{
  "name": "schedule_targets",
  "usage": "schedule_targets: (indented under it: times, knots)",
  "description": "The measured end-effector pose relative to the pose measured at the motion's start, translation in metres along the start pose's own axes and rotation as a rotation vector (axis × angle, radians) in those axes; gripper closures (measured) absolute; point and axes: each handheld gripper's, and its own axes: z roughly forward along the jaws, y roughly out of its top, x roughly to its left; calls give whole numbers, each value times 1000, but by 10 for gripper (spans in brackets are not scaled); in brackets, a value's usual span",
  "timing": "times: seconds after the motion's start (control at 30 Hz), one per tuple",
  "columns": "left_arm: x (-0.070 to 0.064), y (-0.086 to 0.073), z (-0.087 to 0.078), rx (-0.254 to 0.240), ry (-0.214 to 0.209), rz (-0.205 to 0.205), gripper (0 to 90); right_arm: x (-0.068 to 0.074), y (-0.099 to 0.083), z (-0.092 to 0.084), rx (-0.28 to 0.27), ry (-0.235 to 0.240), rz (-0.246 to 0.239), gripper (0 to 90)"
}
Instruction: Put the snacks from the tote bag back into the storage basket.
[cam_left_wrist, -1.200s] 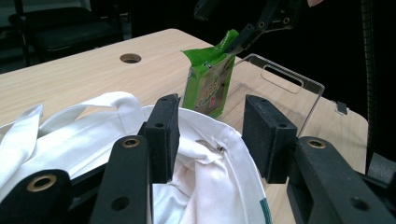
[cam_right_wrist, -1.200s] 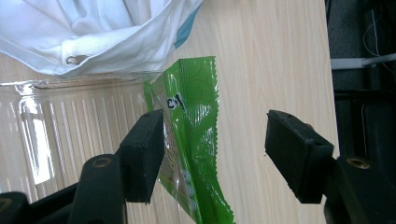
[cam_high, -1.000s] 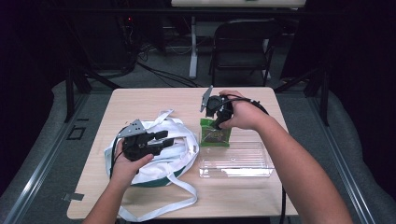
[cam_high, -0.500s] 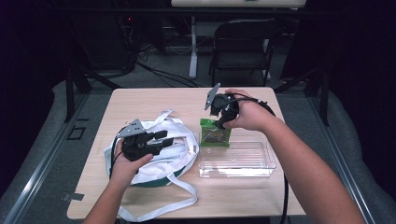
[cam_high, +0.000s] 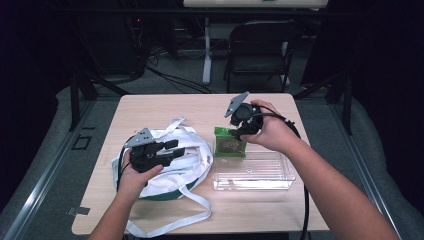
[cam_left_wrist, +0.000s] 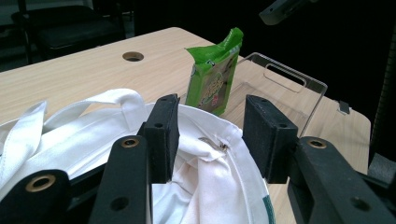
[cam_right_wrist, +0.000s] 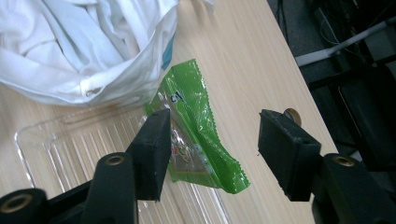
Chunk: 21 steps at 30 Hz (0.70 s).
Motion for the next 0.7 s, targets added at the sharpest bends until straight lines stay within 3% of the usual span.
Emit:
schedule_targets:
  times: [0.07,0.1,0.23,0.27,0.33,0.37,0.53,0.7]
  knots:
    - [0,0,0,0,2,0,559,1,-1,-2,-8,-6,15,449]
    - [0,0,0,0,2,-4,559,4,-3,-4,-38,-4,59,454]
    - [1,-1,0,-2,4,-7,559,6,-8,-9,-79,-2,133,463]
    - [1,-1,0,-2,4,-7,559,6,-8,-9,-79,-2,133,463]
    - [1,-1,0,-1,5,-6,559,5,-13,-12,-104,-24,186,466]
    - [1,-1,0,-2,6,-7,559,5,-15,-13,-128,-13,226,466]
    - [2,-1,-1,-2,7,-10,559,4,-24,-17,-189,-22,333,467]
    - [3,-2,-2,-1,10,-16,554,6,-30,-20,-229,-42,365,471]
